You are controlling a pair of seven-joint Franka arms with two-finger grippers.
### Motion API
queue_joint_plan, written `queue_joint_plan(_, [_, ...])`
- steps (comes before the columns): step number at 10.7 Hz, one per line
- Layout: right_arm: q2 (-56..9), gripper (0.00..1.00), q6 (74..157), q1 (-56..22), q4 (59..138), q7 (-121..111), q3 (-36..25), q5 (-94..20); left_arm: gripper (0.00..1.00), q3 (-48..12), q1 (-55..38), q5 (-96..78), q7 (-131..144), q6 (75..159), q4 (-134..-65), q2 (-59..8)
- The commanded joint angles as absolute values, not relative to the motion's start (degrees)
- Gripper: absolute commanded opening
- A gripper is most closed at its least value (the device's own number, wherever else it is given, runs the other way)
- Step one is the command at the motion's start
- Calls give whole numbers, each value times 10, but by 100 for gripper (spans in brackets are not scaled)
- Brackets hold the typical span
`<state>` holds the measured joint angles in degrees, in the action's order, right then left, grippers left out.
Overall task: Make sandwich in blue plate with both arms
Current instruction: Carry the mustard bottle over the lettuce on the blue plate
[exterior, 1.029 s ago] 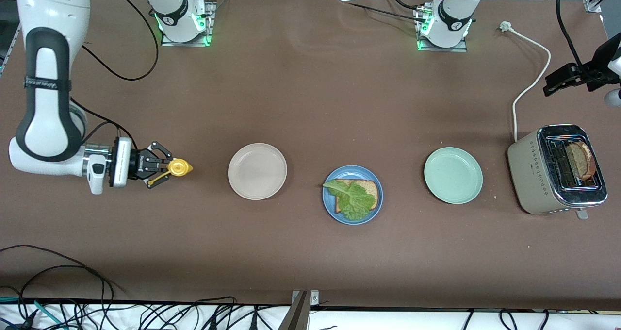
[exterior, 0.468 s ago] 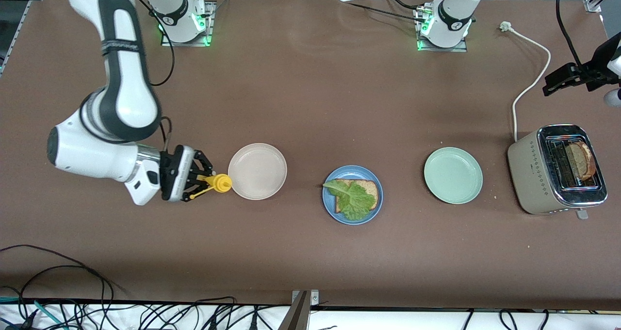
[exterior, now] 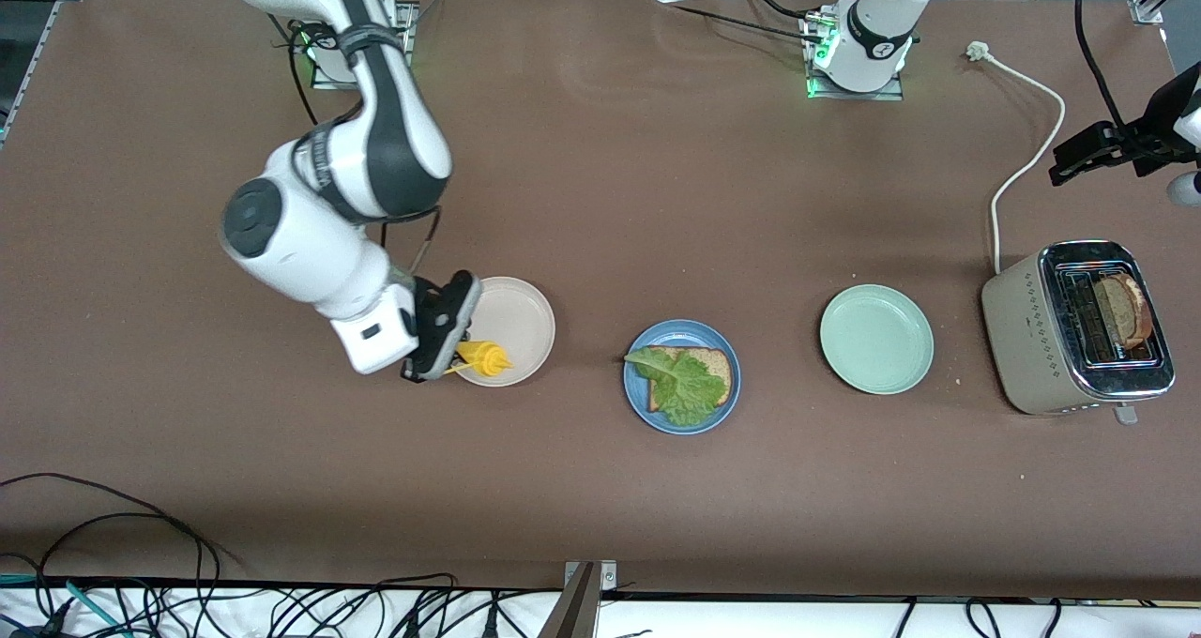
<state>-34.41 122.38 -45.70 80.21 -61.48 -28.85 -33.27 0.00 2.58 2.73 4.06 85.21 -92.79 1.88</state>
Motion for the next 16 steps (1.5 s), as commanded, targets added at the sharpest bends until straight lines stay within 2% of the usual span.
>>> queue_joint_plan(1, [-379,12,1271,-517,778,-502,-295,-197,100,1,25,20,41,840,-915,16])
queue_joint_plan(3, [-404,12,1295,-563,778,-426,-294,-85,100,1,25,19,41,839,-915,16])
queue_joint_plan(8, [-462,12,1299,-620,767,-284,-295,96,100,1,26,19,40,839,-915,16])
queue_joint_plan(12, [-542,12,1294,-622,675,-218,-301,148,100,1,27,19,40,838,-915,16])
queue_joint_plan(16, [-617,12,1307,-625,620,-140,-301,184,100,1,27,19,40,838,-915,16])
